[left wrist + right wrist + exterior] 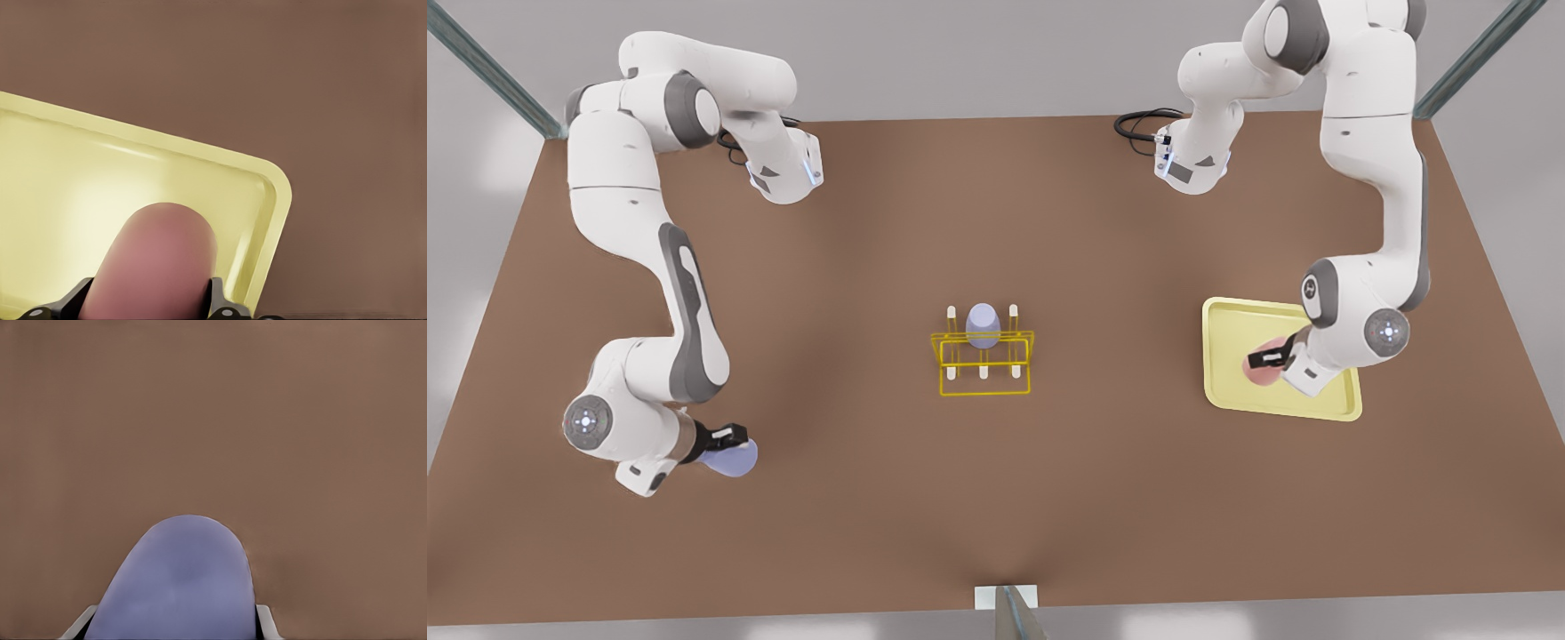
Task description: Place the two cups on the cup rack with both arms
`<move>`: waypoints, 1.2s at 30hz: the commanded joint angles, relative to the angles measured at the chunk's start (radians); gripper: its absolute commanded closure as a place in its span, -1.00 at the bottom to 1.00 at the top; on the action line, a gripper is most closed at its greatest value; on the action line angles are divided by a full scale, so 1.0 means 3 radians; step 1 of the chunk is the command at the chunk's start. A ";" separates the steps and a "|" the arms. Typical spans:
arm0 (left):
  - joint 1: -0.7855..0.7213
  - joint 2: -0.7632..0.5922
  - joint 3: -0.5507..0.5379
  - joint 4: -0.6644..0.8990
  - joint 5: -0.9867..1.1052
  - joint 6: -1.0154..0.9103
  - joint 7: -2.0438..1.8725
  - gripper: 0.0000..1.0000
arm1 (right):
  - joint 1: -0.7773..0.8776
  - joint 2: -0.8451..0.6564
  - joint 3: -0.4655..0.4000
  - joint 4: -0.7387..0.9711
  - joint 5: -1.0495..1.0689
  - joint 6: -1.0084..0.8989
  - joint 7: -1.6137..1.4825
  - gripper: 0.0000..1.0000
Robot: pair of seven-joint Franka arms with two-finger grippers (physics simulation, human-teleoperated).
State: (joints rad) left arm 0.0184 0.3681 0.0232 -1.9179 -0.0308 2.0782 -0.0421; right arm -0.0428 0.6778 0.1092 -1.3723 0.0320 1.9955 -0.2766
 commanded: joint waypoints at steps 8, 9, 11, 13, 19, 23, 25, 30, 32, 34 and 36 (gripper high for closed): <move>-0.0317 0.0695 -0.1085 0.1305 -0.0133 -0.0679 -0.3055 -0.67 | 0.1083 -0.0275 -0.0001 0.0044 0.0067 -0.0163 0.2389 -0.73; -0.0332 0.0772 -0.1177 0.1453 -0.0133 -0.0679 -0.3275 -0.67 | 0.1175 -0.0280 -0.0006 0.0064 0.0067 -0.0168 0.2481 -0.73; -0.0353 0.0905 -0.1320 0.1740 -0.0138 -0.0679 -0.3684 -0.67 | 0.1334 -0.0255 -0.0001 0.0187 0.0062 -0.0168 0.2701 -0.73; -0.0379 0.1018 -0.1366 0.2006 -0.0138 -0.0679 -0.3955 -0.67 | 0.1446 -0.0250 -0.0001 0.0279 0.0083 -0.0168 0.2804 -0.73; -0.0813 0.1268 -0.1494 0.2415 -0.0138 -0.0674 -0.4344 -0.67 | 0.1615 -0.0183 0.0004 0.0264 0.0164 -0.0188 0.2804 -0.73; -0.0956 0.1345 -0.1489 0.2507 -0.0133 -0.0663 -0.4467 -0.67 | 0.1717 -0.0168 0.0004 0.0248 0.0226 -0.0214 0.2809 -0.73; -0.0961 0.1365 -0.1494 0.2507 -0.0128 -0.0674 -0.4467 -0.67 | 0.1728 -0.0122 0.0004 0.0248 0.0226 -0.0209 0.2804 -0.73; -0.1156 0.1427 -0.1468 0.2517 -0.0112 -0.0648 -0.4503 -0.67 | 0.1728 -0.0086 0.0030 0.0197 0.0226 -0.0204 0.2799 -0.73; -0.1156 0.1457 -0.1463 0.2522 -0.0102 -0.0643 -0.4492 -1.00 | 0.1722 -0.0081 0.0035 0.0187 0.0313 -0.0199 0.2793 -0.73; -0.1151 0.1463 -0.1463 0.2522 -0.0056 -0.0643 -0.4497 -1.00 | 0.1733 -0.0076 0.0035 0.0187 0.0318 -0.0199 0.2793 -0.73; -0.1120 0.1447 -0.1463 0.2522 -0.0036 -0.0674 -0.4487 -1.00 | 0.1733 -0.0050 0.0055 0.0187 0.0328 -0.0199 0.2783 -0.73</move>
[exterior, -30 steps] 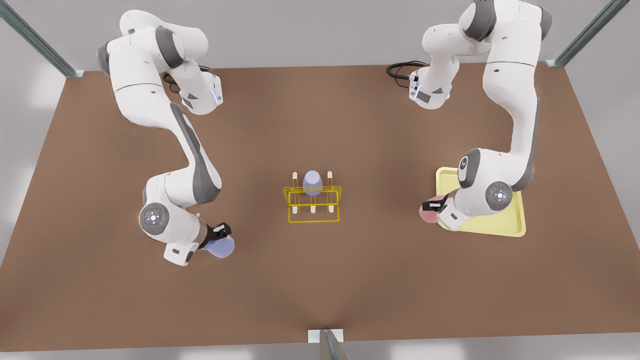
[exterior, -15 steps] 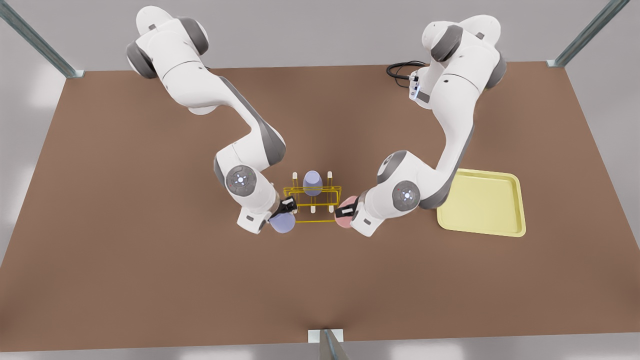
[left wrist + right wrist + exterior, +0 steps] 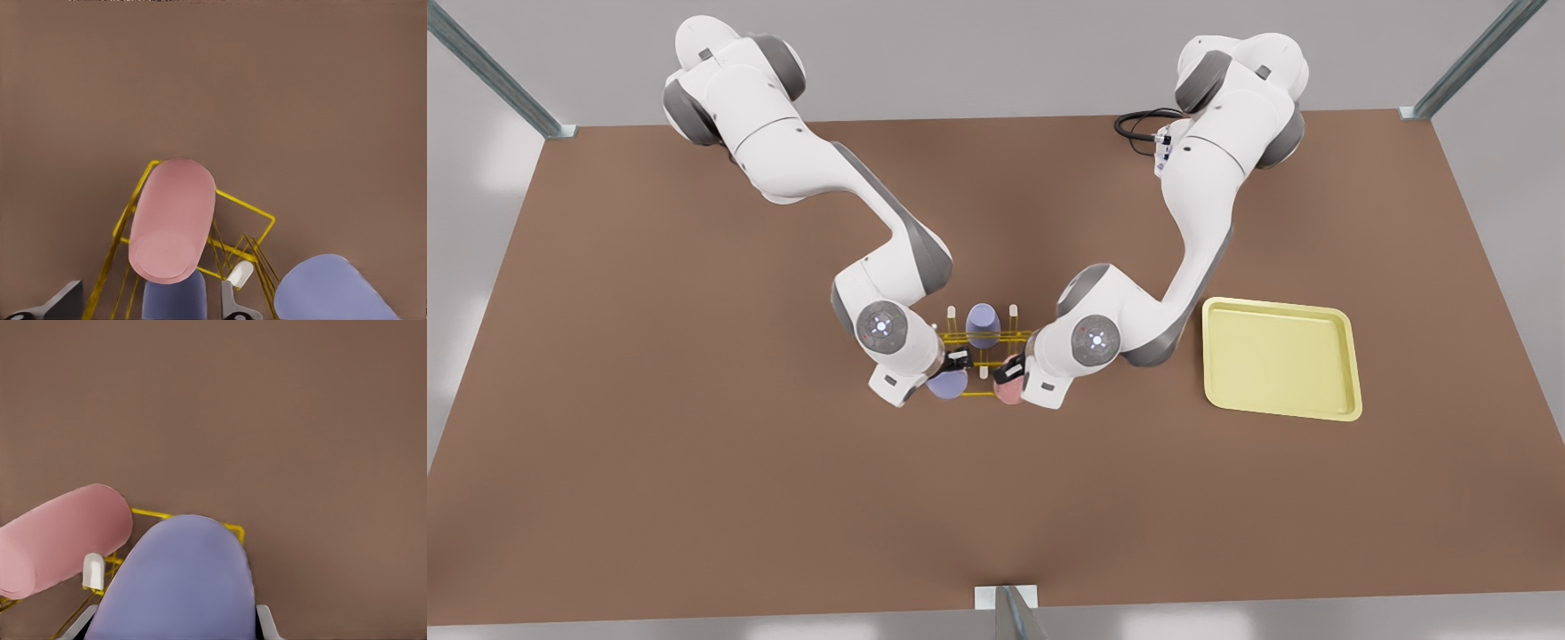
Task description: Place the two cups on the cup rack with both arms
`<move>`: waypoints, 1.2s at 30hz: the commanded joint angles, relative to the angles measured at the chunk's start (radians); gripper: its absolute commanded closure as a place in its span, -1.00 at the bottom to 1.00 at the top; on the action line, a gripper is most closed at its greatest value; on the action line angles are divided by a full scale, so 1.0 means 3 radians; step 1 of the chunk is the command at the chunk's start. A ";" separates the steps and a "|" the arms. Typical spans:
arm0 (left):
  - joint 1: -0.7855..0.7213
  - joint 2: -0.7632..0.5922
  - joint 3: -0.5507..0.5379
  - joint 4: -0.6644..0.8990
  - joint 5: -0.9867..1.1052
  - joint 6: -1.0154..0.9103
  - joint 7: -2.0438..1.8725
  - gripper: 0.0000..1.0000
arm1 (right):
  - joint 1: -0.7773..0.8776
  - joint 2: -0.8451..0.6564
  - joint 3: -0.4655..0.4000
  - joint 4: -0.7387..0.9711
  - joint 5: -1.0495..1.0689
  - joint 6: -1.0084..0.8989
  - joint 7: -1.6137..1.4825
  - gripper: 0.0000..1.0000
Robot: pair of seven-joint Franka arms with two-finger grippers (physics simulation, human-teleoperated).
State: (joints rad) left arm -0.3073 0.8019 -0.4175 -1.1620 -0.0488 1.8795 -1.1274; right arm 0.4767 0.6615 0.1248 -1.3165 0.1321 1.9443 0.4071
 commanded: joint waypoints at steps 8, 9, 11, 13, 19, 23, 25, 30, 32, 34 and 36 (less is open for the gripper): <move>0.0672 -0.1742 0.1222 -0.0641 0.0474 -0.1980 0.3543 -1.00 | -0.0024 0.0127 0.0095 0.0001 -0.0006 -0.0008 0.0473 -0.73; 0.0625 -0.1696 0.1279 -0.0580 0.0474 -0.2148 0.3559 -1.00 | -0.0024 0.0132 0.0100 0.0001 -0.0006 -0.0013 0.0463 -0.73; 0.0733 -0.1671 0.1284 -0.0580 0.0469 -0.2231 0.3564 -1.00 | -0.0034 0.0132 0.0116 0.0001 -0.0006 -0.0018 0.0463 -1.00; 0.0769 -0.1635 0.1279 -0.0585 0.0357 -0.2430 0.3559 -1.00 | -0.0040 0.0147 0.0116 0.0001 -0.0006 -0.0023 0.0463 -1.00; 0.0799 -0.1594 0.1269 -0.0590 0.0321 -0.2471 0.3559 -1.00 | -0.0024 0.0147 0.0116 -0.0106 -0.0016 0.0003 0.0356 -1.00; 0.0799 -0.1599 0.1269 -0.0590 0.0321 -0.2481 0.3559 -1.00 | -0.0014 0.0101 0.0116 -0.0188 -0.0041 0.0054 0.0300 -1.00; 0.0799 -0.1599 0.1269 -0.0596 0.0321 -0.2481 0.3559 -1.00 | 0.0001 0.0055 0.0116 -0.0265 -0.0041 0.0049 0.0289 -1.00; 0.0799 -0.1599 0.1269 -0.0611 0.0316 -0.2481 0.3559 -1.00 | 0.0012 -0.0052 0.0121 -0.0423 -0.0036 0.0033 0.0243 -1.00; 0.0799 -0.1599 0.1269 -0.0611 0.0316 -0.2481 0.3559 -1.00 | 0.0006 -0.0052 0.0121 -0.0423 -0.0011 0.0028 0.0233 -1.00; 0.0799 -0.1599 0.1269 -0.0611 0.0316 -0.2481 0.3564 -1.00 | -0.0009 -0.0052 0.0146 -0.0423 -0.0011 0.0023 0.0233 -1.00; 0.0799 -0.1599 0.1269 -0.0611 0.0316 -0.2481 0.3559 -1.00 | -0.0009 -0.0052 0.0146 -0.0428 -0.0006 0.0018 0.0187 -1.00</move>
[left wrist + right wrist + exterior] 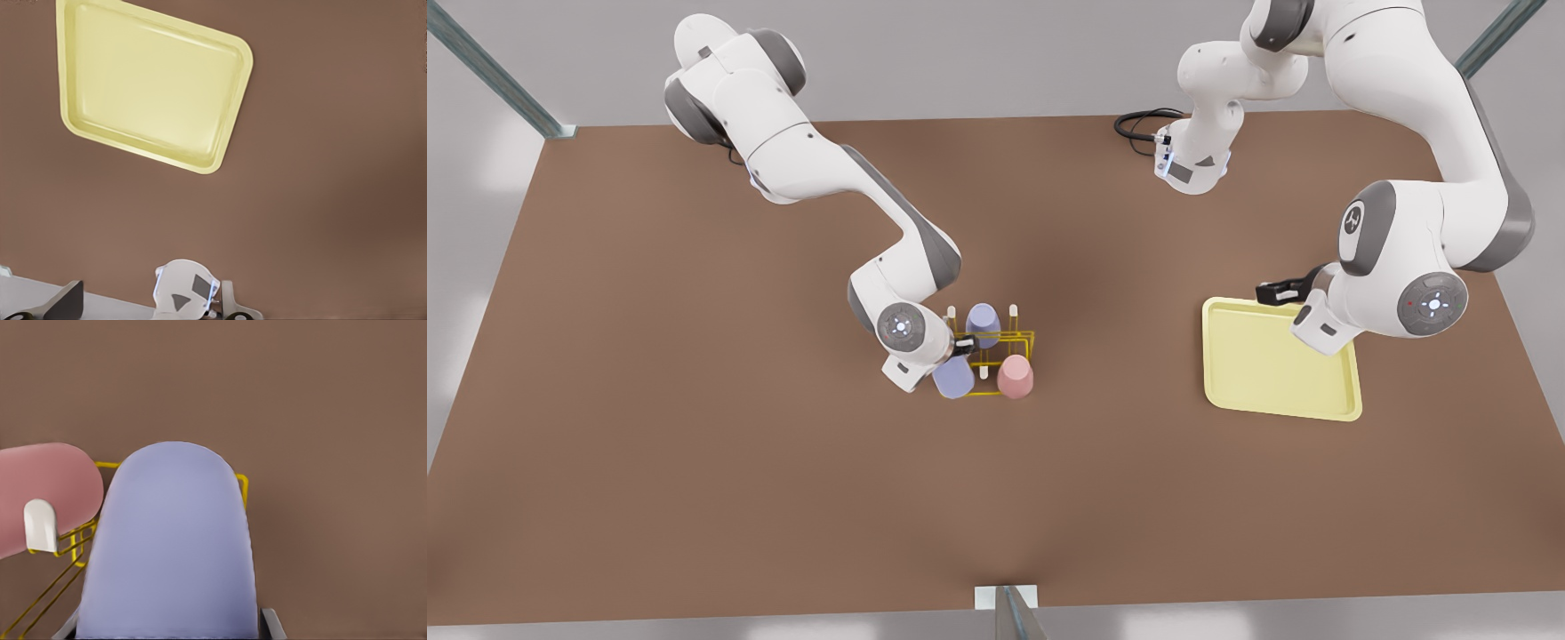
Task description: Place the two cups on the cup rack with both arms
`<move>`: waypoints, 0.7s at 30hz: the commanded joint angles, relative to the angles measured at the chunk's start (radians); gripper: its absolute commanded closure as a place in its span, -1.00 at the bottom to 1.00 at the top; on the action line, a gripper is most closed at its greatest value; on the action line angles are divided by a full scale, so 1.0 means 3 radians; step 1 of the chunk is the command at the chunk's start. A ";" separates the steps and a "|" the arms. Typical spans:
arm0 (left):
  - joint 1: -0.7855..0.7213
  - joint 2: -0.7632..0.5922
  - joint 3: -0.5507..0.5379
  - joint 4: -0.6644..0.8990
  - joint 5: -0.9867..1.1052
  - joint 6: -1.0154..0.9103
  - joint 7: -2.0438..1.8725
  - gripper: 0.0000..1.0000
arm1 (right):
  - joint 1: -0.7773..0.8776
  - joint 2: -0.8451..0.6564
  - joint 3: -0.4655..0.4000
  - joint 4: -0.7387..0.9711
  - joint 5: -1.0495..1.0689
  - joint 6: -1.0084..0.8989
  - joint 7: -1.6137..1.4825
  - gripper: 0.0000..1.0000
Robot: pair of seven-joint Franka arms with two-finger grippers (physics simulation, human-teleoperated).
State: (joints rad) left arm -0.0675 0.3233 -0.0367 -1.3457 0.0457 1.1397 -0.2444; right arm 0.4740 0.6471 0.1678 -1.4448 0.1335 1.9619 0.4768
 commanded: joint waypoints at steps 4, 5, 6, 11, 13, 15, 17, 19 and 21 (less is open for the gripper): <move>0.0000 -0.0004 0.0000 0.0001 0.0001 -0.0046 0.0620 -1.00 | -0.0015 -0.0020 0.0008 -0.0026 -0.0005 -0.0066 -0.0102 -1.00; 0.0000 -0.0004 0.0000 0.0001 0.0001 -0.0046 0.0620 -1.00 | -0.0015 -0.0025 0.0008 -0.0021 -0.0005 -0.0071 -0.0102 -1.00; 0.0000 -0.0004 0.0000 0.0001 0.0001 -0.0051 0.0620 -1.00 | -0.0020 -0.0025 0.0008 -0.0016 -0.0005 -0.0082 -0.0107 -1.00; 0.0000 -0.0014 0.0000 0.0001 0.0006 -0.0112 0.0620 -1.00 | -0.0046 -0.0025 0.0003 0.0081 0.0061 -0.0077 -0.0102 -1.00; 0.0000 -0.0014 0.0000 0.0001 0.0001 -0.0107 0.0620 -1.00 | -0.0056 -0.0020 0.0003 0.0204 0.0061 -0.0077 -0.0102 -1.00; 0.0000 -0.0014 0.0000 0.0001 0.0006 -0.0102 0.0620 -1.00 | -0.0082 -0.0014 -0.0038 0.0454 0.0005 -0.0051 -0.0112 -1.00; 0.0000 -0.0009 0.0000 0.0001 0.0006 -0.0097 0.0620 -1.00 | -0.0317 -0.0020 -0.0079 0.0659 -0.0643 -0.0066 -0.0203 -1.00; 0.0000 -0.0009 0.0000 0.0001 0.0001 -0.0097 0.0620 -1.00 | -0.0853 -0.0025 -0.0089 0.0700 -0.0853 -0.0143 -0.1292 -1.00; 0.0000 -0.0009 0.0000 0.0001 0.0001 -0.0097 0.0620 -1.00 | -0.1426 -0.0219 -0.0079 0.0715 -0.0931 -0.0521 -0.2075 -1.00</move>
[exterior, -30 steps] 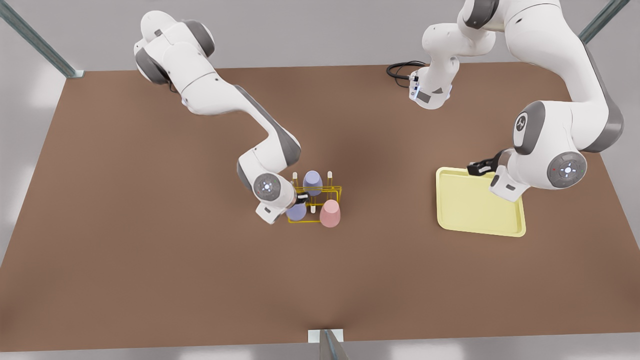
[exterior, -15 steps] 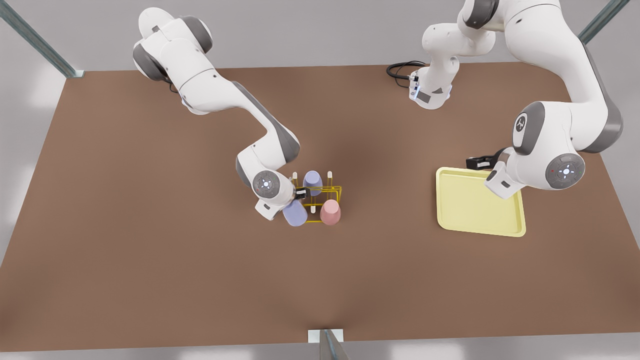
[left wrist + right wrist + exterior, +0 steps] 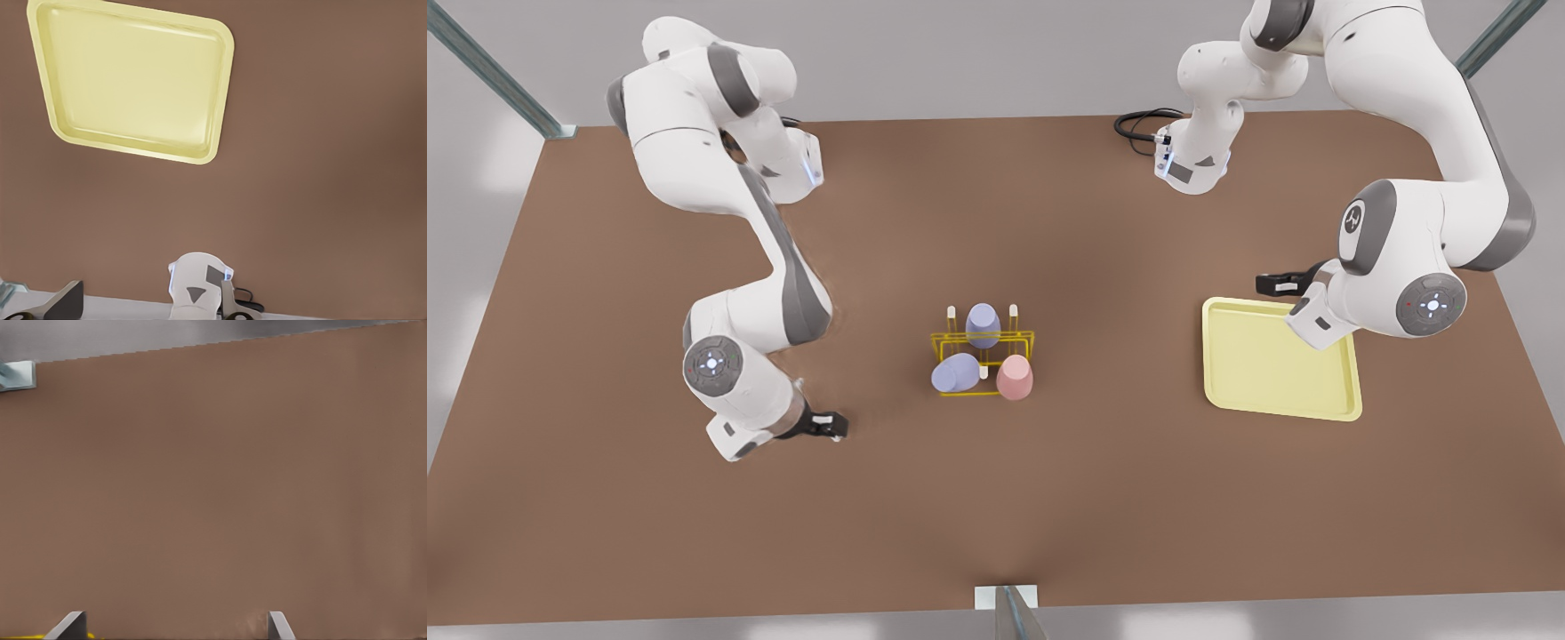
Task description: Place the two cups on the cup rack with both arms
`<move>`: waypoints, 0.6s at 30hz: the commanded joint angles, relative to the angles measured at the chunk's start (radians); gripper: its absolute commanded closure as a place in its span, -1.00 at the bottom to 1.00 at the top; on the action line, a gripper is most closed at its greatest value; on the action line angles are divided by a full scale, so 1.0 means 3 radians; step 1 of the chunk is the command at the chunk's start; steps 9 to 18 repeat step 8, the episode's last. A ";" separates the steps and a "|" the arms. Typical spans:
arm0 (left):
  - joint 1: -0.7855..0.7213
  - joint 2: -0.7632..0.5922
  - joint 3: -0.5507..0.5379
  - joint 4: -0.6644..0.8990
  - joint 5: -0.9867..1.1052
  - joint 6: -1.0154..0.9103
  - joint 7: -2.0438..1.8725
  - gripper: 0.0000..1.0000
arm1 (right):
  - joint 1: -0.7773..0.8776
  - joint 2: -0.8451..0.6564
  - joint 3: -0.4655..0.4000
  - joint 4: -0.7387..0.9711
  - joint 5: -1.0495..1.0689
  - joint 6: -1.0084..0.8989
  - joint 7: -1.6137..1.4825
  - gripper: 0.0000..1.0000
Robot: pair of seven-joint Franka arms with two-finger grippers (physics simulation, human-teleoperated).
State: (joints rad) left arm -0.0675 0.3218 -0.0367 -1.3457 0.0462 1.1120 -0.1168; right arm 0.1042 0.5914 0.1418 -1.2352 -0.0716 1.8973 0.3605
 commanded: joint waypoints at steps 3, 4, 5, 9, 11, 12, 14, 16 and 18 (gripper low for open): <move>0.0000 -0.0004 0.0000 0.0001 -0.0001 -0.0020 0.0195 -1.00 | -0.0633 -0.0646 0.0003 -0.0141 -0.0099 -0.0965 -0.1774 -1.00; 0.0000 -0.0009 0.0000 0.0001 -0.0001 -0.0025 0.0195 -1.00 | -0.0639 -0.0795 -0.0002 -0.0249 -0.0053 -0.1037 -0.1831 -1.00; 0.0000 -0.0009 0.0000 0.0001 -0.0001 -0.0025 0.0195 -1.00 | -0.0639 -0.0908 0.0003 -0.0311 -0.0022 -0.1088 -0.1820 -1.00; 0.0000 -0.0009 0.0000 0.0001 -0.0001 -0.0025 0.0195 -1.00 | -0.0628 -0.1025 0.0003 -0.0306 -0.0022 -0.1221 -0.1779 -1.00; 0.0000 -0.0009 0.0000 0.0001 -0.0001 -0.0025 0.0195 -1.00 | -0.0628 -0.1025 0.0003 -0.0306 -0.0022 -0.1221 -0.1779 -1.00; 0.0000 -0.0009 0.0000 0.0001 -0.0001 -0.0025 0.0195 -1.00 | -0.0628 -0.1025 0.0003 -0.0306 -0.0022 -0.1221 -0.1779 -1.00; 0.0000 -0.0009 0.0000 0.0001 -0.0001 -0.0025 0.0195 -1.00 | -0.0628 -0.1025 0.0003 -0.0306 -0.0022 -0.1221 -0.1779 -1.00; 0.0000 -0.0009 0.0000 0.0001 -0.0001 -0.0025 0.0195 -1.00 | -0.0628 -0.1025 0.0003 -0.0306 -0.0022 -0.1221 -0.1779 -1.00; 0.0000 -0.0009 0.0000 0.0001 -0.0001 -0.0025 0.0195 -1.00 | -0.0628 -0.1025 0.0003 -0.0306 -0.0022 -0.1221 -0.1779 -1.00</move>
